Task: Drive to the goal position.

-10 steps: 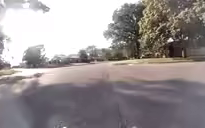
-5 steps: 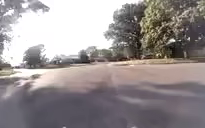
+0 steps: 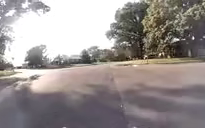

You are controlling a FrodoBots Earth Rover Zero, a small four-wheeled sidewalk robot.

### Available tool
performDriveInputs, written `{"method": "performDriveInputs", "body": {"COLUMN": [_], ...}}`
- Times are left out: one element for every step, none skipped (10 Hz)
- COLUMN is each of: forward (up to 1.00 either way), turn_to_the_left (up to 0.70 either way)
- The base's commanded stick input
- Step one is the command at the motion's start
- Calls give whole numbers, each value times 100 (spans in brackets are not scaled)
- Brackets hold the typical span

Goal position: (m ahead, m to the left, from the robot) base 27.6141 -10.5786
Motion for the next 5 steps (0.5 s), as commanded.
{"method": "performDriveInputs", "body": {"forward": [85,85,85,85,85], "turn_to_the_left": [0,0,0,0,0]}}
